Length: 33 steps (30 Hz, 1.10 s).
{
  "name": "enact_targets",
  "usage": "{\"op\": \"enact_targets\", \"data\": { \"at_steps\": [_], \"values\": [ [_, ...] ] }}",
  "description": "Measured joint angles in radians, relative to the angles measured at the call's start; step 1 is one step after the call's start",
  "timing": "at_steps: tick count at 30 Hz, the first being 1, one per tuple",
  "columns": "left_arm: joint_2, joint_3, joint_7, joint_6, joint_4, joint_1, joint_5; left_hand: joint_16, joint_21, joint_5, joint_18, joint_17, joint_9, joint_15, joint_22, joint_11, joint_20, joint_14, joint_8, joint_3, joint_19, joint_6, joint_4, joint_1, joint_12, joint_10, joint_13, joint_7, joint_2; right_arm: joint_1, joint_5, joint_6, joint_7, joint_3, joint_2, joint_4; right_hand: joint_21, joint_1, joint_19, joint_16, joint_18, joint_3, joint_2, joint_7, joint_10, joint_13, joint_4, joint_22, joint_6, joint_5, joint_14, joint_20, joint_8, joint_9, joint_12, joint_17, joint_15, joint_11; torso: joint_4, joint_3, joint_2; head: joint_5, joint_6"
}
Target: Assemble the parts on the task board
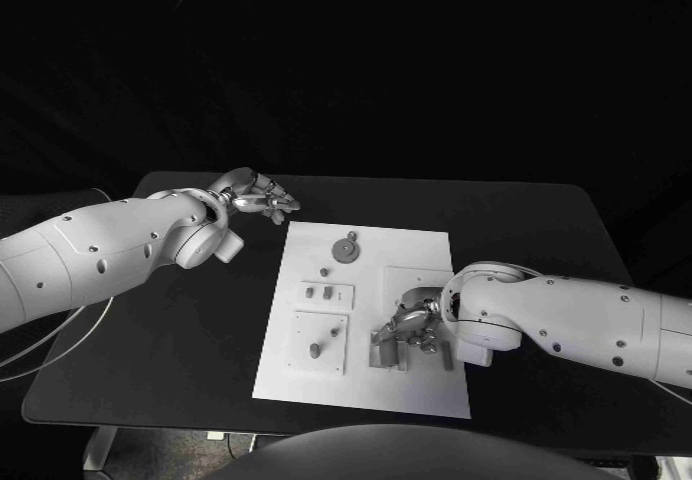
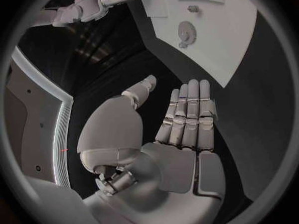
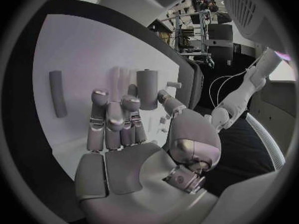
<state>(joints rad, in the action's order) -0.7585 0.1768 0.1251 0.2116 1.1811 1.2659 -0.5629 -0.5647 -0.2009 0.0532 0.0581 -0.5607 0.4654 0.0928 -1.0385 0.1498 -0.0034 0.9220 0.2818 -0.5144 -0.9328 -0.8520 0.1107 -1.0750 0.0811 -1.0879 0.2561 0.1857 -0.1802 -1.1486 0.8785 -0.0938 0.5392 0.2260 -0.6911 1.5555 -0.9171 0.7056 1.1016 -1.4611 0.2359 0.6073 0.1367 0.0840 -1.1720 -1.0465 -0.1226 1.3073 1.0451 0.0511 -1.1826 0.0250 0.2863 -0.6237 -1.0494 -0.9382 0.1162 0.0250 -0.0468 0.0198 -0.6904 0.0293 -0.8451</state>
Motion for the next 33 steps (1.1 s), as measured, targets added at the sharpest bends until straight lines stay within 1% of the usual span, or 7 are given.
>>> {"op": "enact_targets", "data": {
  "at_steps": [4,13,17,20,21,28,33],
  "values": [
    [0.000,0.000,0.000,0.000,0.000,0.000,0.000,0.000,0.000,0.000,-0.004,-0.001,0.000,0.000,0.000,0.000,0.000,0.000,0.000,0.000,0.000,0.000,0.000,0.000,0.000,0.000,0.000,0.000,0.000,0.000,0.002,-0.001,0.000,0.000,0.000,0.000,0.000,-0.008,0.000,0.000,0.000,0.010,0.009,0.001,0.004,-0.001,0.011,0.000,-0.002,0.000,0.002,0.000,-0.005,0.000,0.000,0.000,0.001,-0.003,0.0000,-0.0001,0.000,0.000,0.000],
    [0.000,0.000,0.000,0.000,0.001,0.000,0.000,0.000,0.000,0.000,-0.004,-0.002,-0.001,0.000,-0.001,0.000,0.000,0.000,0.000,0.000,0.000,0.000,0.000,0.000,0.000,0.000,0.000,0.000,0.000,0.000,0.006,-0.001,-0.001,0.000,0.000,0.001,0.000,-0.005,-0.003,0.000,0.000,0.024,0.047,0.005,0.011,-0.003,0.038,0.000,-0.012,0.000,0.006,0.000,-0.010,-0.004,0.000,0.000,0.001,-0.004,0.0000,-0.0005,0.000,0.001,-0.001],
    [0.000,0.000,-0.001,0.000,0.001,0.000,0.000,0.000,0.004,0.000,-0.004,-0.003,-0.001,0.000,-0.001,0.000,0.000,0.000,0.000,0.000,0.000,0.000,0.000,0.000,0.000,0.000,0.000,0.000,0.000,0.000,0.007,-0.001,-0.001,0.000,-0.001,0.001,0.000,-0.006,-0.003,0.000,0.000,0.034,0.084,0.007,0.011,-0.005,0.068,0.000,-0.014,0.000,0.007,-0.001,-0.011,-0.009,0.000,-0.001,0.000,-0.004,0.0001,-0.0005,0.000,0.001,0.000],
    [0.000,0.000,-0.001,0.000,0.000,0.000,0.000,0.000,0.004,0.000,-0.005,-0.003,-0.001,0.000,-0.001,0.000,0.000,0.000,0.000,0.000,0.000,0.000,0.000,0.000,0.000,0.000,0.000,0.000,0.000,0.000,0.007,-0.001,-0.001,0.000,-0.001,0.001,0.000,-0.005,-0.003,0.000,0.000,0.040,0.091,0.007,0.011,-0.005,0.082,0.000,-0.021,0.000,0.010,-0.001,-0.011,-0.012,0.000,-0.001,0.001,-0.004,0.0003,-0.0006,0.000,0.001,0.000],
    [0.000,0.000,-0.001,0.000,0.000,0.000,0.000,0.000,0.004,0.000,-0.005,-0.003,-0.001,0.000,-0.001,0.000,0.000,0.000,0.000,0.000,0.000,0.000,0.000,0.000,0.000,0.000,0.000,0.000,0.000,0.000,0.007,-0.001,-0.001,0.000,-0.001,0.001,0.000,-0.004,-0.003,0.000,0.000,0.042,0.099,0.007,0.011,-0.005,0.086,0.000,-0.021,0.000,0.010,-0.001,-0.011,-0.014,0.000,-0.001,0.001,-0.004,0.0004,-0.0006,0.000,0.001,0.000],
    [0.000,0.000,-0.001,0.000,0.000,0.000,0.000,0.000,0.004,0.000,-0.005,-0.004,-0.001,0.000,-0.002,0.000,0.000,0.000,0.000,0.000,0.000,0.000,0.000,0.000,0.000,0.000,0.000,0.000,0.000,0.000,0.008,-0.002,-0.002,0.000,-0.001,0.001,0.000,-0.005,-0.005,0.000,0.000,0.045,0.108,0.007,0.014,-0.006,0.108,0.000,-0.021,0.000,0.013,-0.002,-0.011,-0.019,0.000,-0.002,0.002,-0.007,0.0003,-0.0005,0.000,0.000,-0.001],
    [0.000,0.000,-0.001,0.000,0.000,0.000,0.000,0.000,0.004,0.000,-0.005,-0.004,-0.001,0.000,-0.002,0.000,0.000,0.000,0.000,0.000,0.000,0.000,0.000,0.000,0.000,0.000,0.000,0.000,0.000,0.000,0.008,-0.002,-0.003,0.000,-0.001,0.001,0.000,-0.005,-0.005,0.000,0.000,0.044,0.108,0.007,0.014,-0.006,0.110,0.000,-0.021,-0.001,0.013,-0.002,-0.011,-0.020,0.000,-0.002,0.001,-0.007,0.0002,-0.0005,0.000,0.000,-0.002]
  ]
}}
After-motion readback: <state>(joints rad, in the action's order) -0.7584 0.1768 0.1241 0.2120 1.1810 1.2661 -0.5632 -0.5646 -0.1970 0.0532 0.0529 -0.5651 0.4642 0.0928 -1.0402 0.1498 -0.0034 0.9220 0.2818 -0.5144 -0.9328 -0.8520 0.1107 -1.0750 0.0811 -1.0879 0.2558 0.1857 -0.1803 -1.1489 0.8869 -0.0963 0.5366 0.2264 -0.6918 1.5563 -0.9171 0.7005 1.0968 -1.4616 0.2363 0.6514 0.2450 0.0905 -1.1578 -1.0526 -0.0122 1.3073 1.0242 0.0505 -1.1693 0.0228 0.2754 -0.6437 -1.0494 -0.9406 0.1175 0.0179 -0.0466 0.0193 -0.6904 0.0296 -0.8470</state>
